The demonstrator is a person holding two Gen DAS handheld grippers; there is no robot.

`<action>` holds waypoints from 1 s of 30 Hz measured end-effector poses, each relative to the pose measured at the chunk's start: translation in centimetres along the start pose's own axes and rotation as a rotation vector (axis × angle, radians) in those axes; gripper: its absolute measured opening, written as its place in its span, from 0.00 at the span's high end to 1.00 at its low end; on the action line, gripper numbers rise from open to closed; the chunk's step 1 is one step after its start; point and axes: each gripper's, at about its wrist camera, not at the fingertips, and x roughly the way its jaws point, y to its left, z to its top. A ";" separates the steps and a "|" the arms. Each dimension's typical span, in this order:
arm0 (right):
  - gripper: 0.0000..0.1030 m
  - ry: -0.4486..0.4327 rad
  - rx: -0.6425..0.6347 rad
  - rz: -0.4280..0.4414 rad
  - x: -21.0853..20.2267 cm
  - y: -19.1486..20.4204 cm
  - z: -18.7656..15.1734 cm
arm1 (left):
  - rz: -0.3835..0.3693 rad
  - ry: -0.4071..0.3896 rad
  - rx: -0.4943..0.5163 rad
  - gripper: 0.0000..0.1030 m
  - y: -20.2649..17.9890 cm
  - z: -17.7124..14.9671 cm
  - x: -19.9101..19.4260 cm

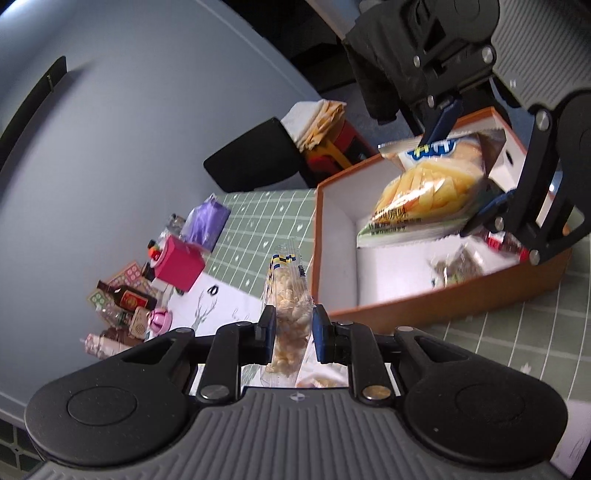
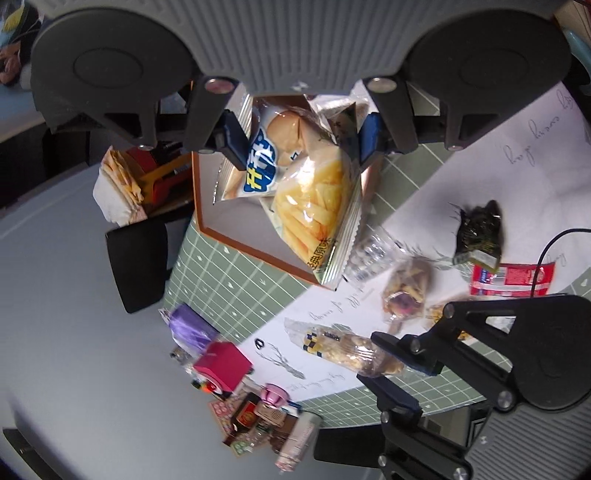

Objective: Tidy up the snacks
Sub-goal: 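Carry both bags into the orange box and open both tools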

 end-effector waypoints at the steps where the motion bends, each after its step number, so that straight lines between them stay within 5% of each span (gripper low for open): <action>1: 0.43 0.007 0.012 -0.002 0.3 -0.4 -0.4 | -0.007 -0.008 0.001 0.78 -0.3 0.5 0.3; 9: 0.43 0.073 0.087 0.013 3.7 -2.1 -3.6 | -0.066 -0.040 -0.021 0.78 -2.6 3.9 4.0; 30: 0.43 0.173 0.243 0.113 12.5 -3.8 -7.9 | -0.195 0.089 -0.066 0.78 -6.1 4.7 12.9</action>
